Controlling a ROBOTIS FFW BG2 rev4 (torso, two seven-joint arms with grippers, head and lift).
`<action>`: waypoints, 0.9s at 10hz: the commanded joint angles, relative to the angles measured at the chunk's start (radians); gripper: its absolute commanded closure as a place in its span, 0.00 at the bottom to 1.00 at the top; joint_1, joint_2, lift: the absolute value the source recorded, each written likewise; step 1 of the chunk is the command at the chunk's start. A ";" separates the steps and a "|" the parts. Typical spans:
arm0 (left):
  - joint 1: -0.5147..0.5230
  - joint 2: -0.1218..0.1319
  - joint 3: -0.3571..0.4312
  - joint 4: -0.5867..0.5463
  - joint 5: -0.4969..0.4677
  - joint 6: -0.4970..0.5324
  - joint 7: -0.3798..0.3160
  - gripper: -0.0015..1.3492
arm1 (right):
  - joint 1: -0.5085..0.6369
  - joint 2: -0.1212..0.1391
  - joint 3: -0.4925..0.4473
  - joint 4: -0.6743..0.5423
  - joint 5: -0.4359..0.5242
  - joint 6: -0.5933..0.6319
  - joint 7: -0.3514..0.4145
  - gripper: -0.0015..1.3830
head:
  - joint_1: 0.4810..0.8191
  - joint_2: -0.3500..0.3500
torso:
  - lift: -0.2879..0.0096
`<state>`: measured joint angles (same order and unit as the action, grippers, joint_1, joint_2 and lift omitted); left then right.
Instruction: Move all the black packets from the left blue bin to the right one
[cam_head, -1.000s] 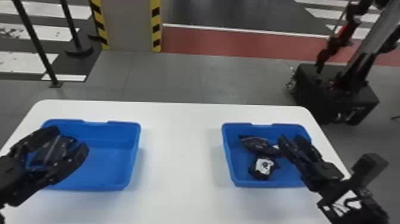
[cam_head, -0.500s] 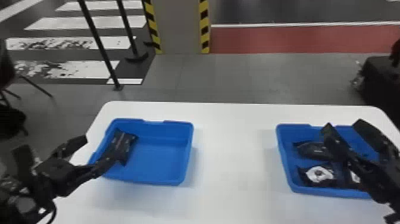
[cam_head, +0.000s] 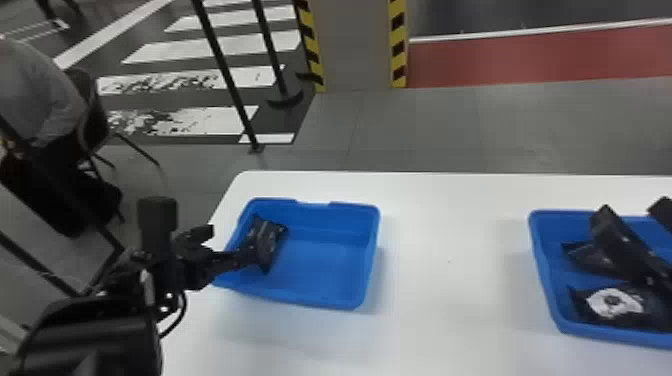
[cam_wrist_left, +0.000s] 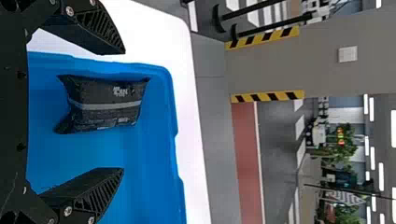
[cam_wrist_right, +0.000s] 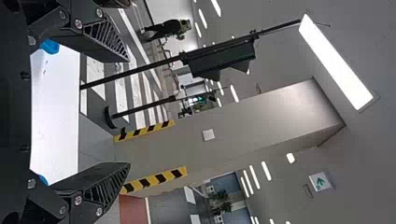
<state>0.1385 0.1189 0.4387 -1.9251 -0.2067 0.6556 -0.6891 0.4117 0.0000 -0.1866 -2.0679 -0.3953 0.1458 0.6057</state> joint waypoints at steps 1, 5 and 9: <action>-0.085 0.044 -0.084 0.118 -0.019 0.056 0.003 0.11 | -0.004 0.001 0.007 0.007 -0.004 0.006 0.000 0.18 | 0.63 0.86 | 0.60; -0.180 0.008 -0.117 0.152 -0.171 0.154 0.043 0.13 | -0.004 0.001 0.009 0.020 -0.016 0.014 0.006 0.18 | 0.63 0.82 | 0.60; -0.251 0.021 -0.156 0.270 -0.194 0.181 0.051 0.14 | -0.014 0.001 0.009 0.034 -0.019 0.019 0.016 0.18 | 0.63 0.83 | 0.60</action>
<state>-0.1066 0.1388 0.2848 -1.6670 -0.4002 0.8323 -0.6381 0.3980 0.0000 -0.1779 -2.0343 -0.4139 0.1639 0.6213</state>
